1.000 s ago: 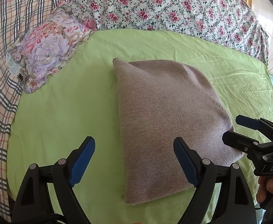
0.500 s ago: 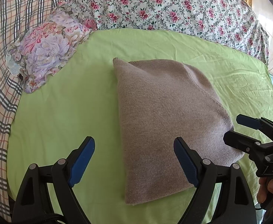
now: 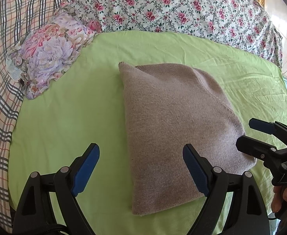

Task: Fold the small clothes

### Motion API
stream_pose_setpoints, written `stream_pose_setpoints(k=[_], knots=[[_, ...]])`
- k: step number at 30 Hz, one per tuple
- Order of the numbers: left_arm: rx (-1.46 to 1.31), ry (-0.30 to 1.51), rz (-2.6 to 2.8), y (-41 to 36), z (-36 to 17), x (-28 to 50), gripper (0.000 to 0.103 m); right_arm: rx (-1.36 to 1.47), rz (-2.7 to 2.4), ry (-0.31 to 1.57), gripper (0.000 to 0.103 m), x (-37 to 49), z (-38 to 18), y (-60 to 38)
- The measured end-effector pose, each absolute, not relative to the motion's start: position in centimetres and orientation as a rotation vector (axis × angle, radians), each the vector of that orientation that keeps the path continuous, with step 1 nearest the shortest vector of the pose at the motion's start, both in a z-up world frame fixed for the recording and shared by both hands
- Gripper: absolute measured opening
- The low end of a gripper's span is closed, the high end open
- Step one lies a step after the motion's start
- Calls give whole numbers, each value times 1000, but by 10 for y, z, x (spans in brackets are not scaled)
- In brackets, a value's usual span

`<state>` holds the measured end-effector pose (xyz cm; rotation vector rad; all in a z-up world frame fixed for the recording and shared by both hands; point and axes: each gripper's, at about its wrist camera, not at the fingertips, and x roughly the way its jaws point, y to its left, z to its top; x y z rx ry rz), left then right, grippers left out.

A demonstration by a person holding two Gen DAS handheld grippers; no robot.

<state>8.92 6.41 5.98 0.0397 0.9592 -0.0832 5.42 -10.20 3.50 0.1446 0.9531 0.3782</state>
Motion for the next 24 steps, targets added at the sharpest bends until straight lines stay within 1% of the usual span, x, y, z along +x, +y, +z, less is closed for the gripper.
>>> stream_pose_setpoints(k=[24], knots=[[49, 964, -90, 59, 61, 95, 88, 159, 376, 941, 92, 56, 40, -103]])
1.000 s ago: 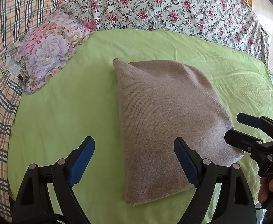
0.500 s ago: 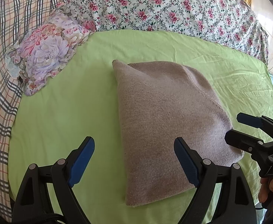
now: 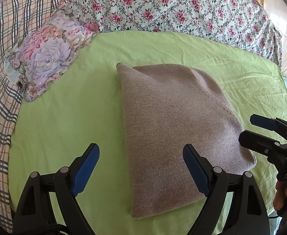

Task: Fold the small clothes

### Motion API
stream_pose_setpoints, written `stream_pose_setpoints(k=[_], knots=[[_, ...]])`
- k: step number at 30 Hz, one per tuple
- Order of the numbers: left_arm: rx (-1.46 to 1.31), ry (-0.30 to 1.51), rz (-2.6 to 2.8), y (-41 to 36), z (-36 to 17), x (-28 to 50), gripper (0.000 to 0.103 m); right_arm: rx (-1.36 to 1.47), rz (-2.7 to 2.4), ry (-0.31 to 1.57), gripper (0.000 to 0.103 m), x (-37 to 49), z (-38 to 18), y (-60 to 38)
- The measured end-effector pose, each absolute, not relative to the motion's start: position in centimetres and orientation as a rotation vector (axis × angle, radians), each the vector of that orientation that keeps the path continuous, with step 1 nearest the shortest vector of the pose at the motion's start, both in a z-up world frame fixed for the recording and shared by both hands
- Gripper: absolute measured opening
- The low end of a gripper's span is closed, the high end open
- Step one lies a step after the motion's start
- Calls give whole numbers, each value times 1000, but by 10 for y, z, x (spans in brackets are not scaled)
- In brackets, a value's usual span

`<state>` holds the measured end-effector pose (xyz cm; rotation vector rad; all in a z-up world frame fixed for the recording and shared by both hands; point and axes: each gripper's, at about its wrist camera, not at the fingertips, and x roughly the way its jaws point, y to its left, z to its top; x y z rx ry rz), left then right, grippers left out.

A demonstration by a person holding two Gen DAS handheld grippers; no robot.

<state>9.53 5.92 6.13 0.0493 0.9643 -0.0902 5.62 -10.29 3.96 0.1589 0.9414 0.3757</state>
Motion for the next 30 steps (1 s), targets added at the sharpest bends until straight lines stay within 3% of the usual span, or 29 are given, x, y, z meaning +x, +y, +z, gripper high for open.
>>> stream_pose_setpoints(k=[30], knots=[[100, 952, -83, 59, 65, 113, 88, 172, 355, 944, 92, 72, 36, -113]])
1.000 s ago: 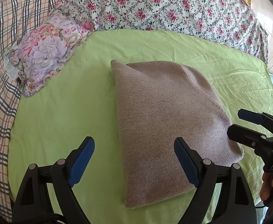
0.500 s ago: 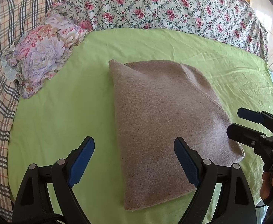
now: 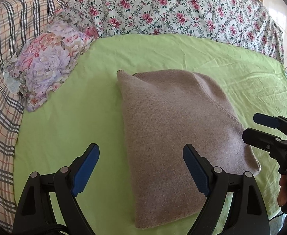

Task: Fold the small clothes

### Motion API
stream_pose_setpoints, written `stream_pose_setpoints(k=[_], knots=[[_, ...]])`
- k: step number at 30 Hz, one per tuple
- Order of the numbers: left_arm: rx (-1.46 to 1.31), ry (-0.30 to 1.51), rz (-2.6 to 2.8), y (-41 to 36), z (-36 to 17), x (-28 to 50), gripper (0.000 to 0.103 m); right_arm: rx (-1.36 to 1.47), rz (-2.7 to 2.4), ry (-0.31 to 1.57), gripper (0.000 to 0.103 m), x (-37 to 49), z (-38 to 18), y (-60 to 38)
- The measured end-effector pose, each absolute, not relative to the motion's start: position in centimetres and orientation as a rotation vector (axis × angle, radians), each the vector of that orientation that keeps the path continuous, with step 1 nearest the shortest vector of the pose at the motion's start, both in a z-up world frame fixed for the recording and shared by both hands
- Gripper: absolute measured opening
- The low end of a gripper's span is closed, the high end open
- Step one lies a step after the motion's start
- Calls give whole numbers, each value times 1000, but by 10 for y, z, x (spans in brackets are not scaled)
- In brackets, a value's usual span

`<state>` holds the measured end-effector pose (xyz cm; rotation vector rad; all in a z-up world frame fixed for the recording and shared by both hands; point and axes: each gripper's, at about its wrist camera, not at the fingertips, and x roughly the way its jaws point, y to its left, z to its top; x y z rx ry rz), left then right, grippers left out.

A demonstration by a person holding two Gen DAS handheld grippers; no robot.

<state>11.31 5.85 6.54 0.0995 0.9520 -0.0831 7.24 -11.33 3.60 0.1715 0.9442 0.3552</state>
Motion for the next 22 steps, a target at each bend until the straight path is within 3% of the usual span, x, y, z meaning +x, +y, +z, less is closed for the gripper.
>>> stream_pose_setpoints(k=[22], knots=[[85, 990, -81, 58, 58, 118, 88, 178, 358, 978, 92, 77, 24, -113]])
